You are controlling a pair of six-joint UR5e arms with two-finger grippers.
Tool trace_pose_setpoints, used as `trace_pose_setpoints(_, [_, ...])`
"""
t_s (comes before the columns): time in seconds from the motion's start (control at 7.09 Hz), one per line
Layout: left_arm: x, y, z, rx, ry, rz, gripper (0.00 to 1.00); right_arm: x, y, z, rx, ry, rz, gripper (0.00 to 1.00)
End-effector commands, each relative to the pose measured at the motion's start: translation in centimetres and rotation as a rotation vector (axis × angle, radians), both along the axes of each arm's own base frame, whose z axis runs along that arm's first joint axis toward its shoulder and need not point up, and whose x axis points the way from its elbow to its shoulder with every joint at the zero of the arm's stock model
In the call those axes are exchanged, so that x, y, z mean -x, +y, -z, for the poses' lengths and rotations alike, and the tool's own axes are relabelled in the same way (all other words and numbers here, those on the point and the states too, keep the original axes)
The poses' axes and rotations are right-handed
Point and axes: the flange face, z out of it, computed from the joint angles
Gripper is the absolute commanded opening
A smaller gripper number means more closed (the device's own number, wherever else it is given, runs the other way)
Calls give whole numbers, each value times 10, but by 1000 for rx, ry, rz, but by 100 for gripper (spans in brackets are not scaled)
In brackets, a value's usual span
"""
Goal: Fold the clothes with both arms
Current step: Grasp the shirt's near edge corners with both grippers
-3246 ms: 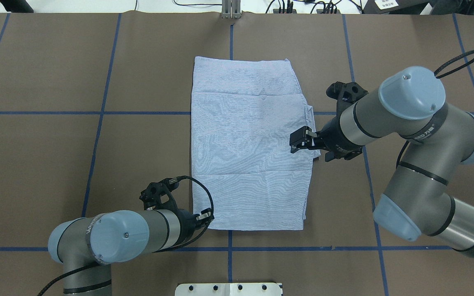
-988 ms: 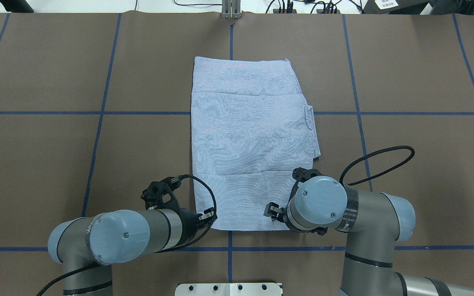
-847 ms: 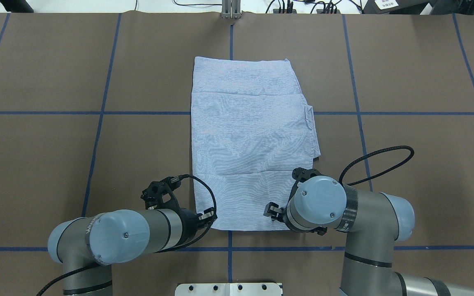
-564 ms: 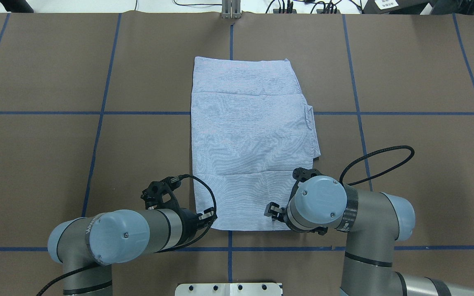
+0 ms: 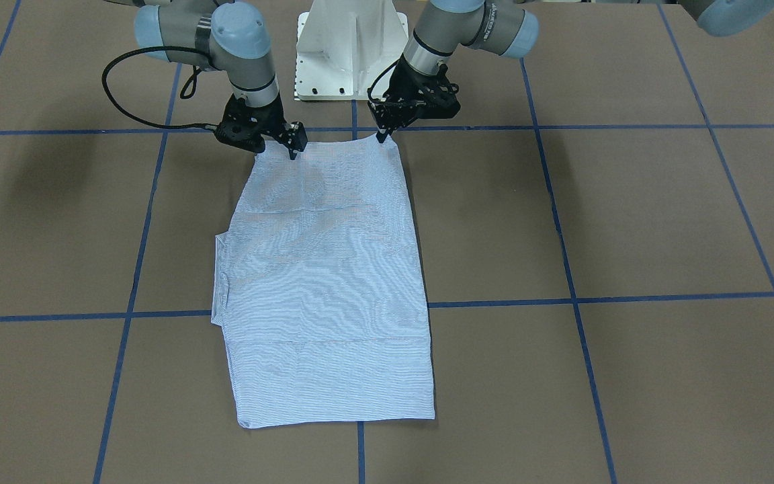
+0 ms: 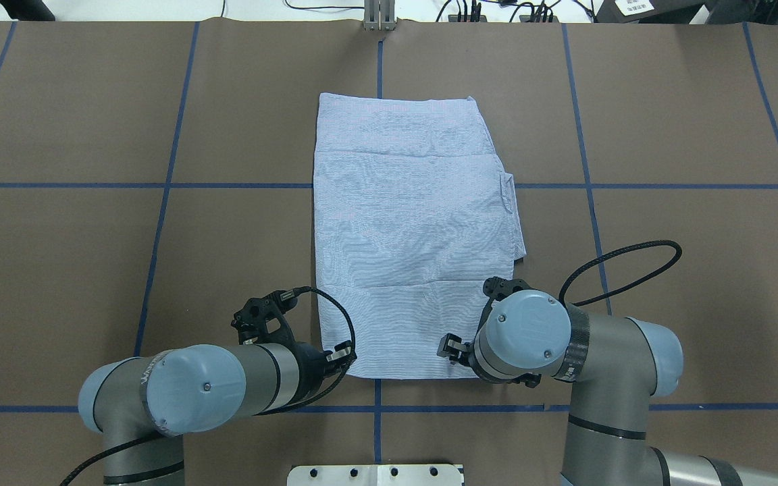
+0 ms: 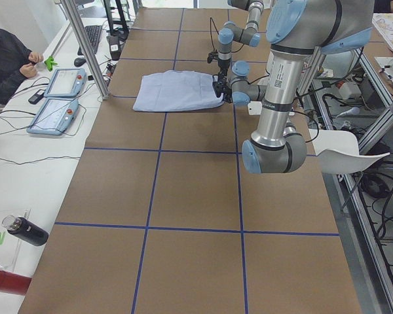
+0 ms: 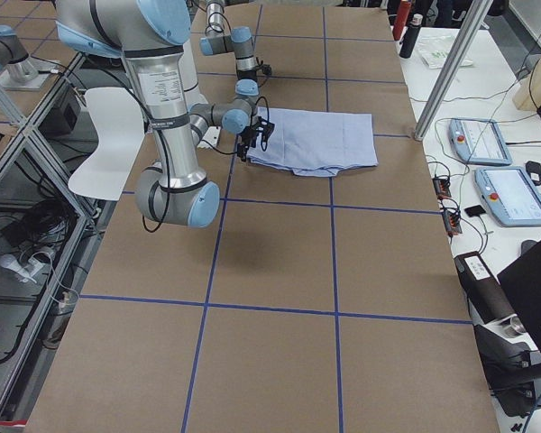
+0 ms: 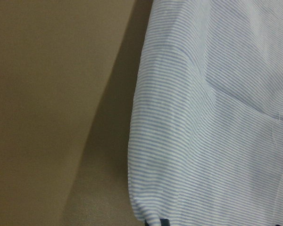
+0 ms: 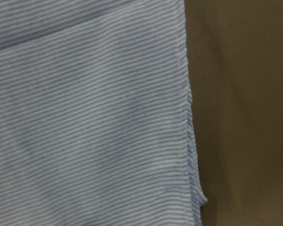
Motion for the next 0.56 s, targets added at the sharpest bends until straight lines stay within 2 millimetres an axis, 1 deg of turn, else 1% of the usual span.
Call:
trace_pose_setpoints(0.0, [0,-1,0,0,-1,1,0,1,0,-1,1,3,1,97])
trace_pose_setpoints(0.14, [0,-1,0,0,-1,1,0,1,1,-2,2,5,1,78])
trace_pose_setpoints(0.28, [0,-1,0,0,-1,1,0,1,0,-1,3,5,0,54])
trace_pose_setpoints(0.42, [0,-1,0,0,-1,1,0,1,0,-1,0,5,0,32])
